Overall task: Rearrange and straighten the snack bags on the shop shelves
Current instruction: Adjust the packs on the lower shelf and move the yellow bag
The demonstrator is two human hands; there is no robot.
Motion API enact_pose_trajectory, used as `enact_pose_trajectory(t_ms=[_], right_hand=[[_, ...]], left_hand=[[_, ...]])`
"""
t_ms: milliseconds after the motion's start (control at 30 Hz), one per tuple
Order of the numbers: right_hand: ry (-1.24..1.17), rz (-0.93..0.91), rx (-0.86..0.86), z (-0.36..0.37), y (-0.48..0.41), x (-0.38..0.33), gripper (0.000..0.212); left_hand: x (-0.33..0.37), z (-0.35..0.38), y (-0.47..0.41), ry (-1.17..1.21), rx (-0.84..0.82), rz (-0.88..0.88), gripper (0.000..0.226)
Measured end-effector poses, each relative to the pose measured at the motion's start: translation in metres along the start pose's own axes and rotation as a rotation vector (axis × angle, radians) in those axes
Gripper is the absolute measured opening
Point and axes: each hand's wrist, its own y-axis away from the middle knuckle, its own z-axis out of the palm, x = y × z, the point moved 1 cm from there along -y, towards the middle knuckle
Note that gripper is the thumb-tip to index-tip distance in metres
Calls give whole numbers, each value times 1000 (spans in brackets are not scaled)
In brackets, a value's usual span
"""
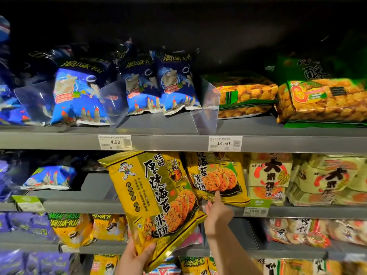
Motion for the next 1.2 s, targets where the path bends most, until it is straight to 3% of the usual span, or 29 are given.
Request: enact_pose_trajectory(t_ms=[67,133,200,267,333,467,533,633,700,1000,1200], right_hand=[[-80,-101,129,-5,4,-5,34],[-71,-259,205,-11,6,-6,6],[15,-408,306,-20,6,-10,26],[198,-624,340,-34,7,-15,28],[458,-929,318,-48,4,-21,6],[1021,-1260,167,-51,-17,-26,44],[1179,-1192,84,-45,-23,-27,52],[1332,-861,-29,-41,-35,-26,64],[1341,-762,-116,-40,-40,-27,71],[1390,-588,-308,-7,-70,-55,99],[1449,-619,-261,-19,-66,-50,95]], left_hand=[[1,2,-2,-4,-53,-8,77],[-5,3,-3,7,-44,7,70],[-7,7,-2,31,-67,-4,70],[-8,10,2,12,-29,-1,71],[-9,12,3,49,-43,-7,72],[-11,19,10,89,-68,10,82],[-11,23,14,107,-76,24,84],[-14,25,15,125,-75,52,68],[-15,24,16,133,-68,41,62],[-16,26,17,188,-46,37,71],[-14,28,21,173,-19,32,61]])
